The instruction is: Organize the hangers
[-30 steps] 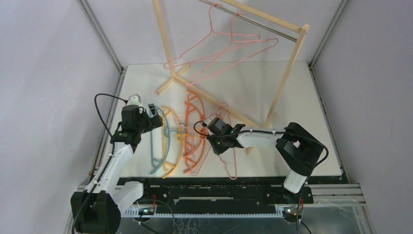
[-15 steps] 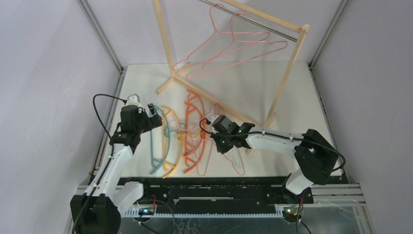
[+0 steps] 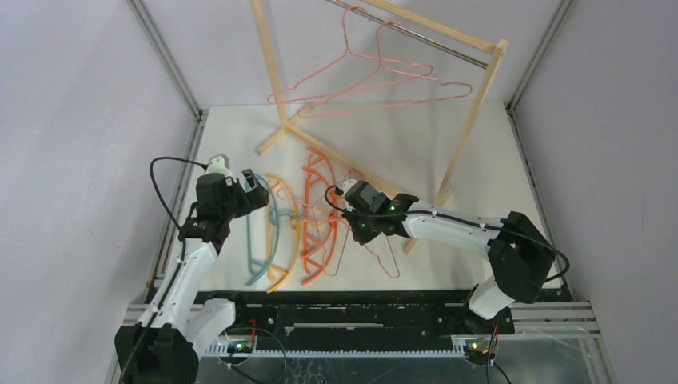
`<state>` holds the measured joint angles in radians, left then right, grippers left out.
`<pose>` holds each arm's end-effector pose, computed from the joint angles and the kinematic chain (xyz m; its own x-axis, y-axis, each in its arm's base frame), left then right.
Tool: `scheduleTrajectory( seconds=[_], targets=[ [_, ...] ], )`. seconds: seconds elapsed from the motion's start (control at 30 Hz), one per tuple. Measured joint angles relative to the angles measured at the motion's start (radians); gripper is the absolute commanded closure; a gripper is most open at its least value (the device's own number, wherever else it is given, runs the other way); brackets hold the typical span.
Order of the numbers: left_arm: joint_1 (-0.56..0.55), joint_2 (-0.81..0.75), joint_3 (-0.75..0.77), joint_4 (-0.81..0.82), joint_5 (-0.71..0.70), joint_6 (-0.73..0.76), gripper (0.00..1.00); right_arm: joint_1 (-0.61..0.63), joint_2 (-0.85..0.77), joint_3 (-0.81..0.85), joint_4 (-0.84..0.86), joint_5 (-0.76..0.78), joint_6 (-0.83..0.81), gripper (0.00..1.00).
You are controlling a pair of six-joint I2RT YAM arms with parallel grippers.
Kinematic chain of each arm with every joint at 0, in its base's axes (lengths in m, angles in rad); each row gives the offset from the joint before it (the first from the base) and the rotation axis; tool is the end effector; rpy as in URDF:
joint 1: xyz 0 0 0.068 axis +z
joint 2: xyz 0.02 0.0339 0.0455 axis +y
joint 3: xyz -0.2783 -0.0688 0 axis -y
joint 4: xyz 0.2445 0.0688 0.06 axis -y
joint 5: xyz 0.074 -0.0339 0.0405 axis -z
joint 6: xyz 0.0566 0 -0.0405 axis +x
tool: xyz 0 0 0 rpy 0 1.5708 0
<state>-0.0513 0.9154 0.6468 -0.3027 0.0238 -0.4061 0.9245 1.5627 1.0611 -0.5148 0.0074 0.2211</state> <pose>0.2115 -0.0122 0.2565 -0.5242 -0.3685 -0.7677 -0.1479 0.9272 -0.3441 0.1989 0.2630 0.2158 -0.6741 -0.5295 -0.5150 -0.6643 0.7394 0.1093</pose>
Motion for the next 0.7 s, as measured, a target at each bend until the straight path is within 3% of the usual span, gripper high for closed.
scheduleTrajectory(
  seconds=[0.37,0.7],
  targets=[
    [-0.134,-0.229,-0.073,0.028,0.203,-0.308,0.01,-0.018,0.100,0.072,0.008,-0.010,0.000,1.00],
    [-0.298,-0.202,-0.167,0.091,0.242,-0.444,0.03,-0.019,0.173,0.174,0.025,-0.023,0.005,1.00]
  ],
)
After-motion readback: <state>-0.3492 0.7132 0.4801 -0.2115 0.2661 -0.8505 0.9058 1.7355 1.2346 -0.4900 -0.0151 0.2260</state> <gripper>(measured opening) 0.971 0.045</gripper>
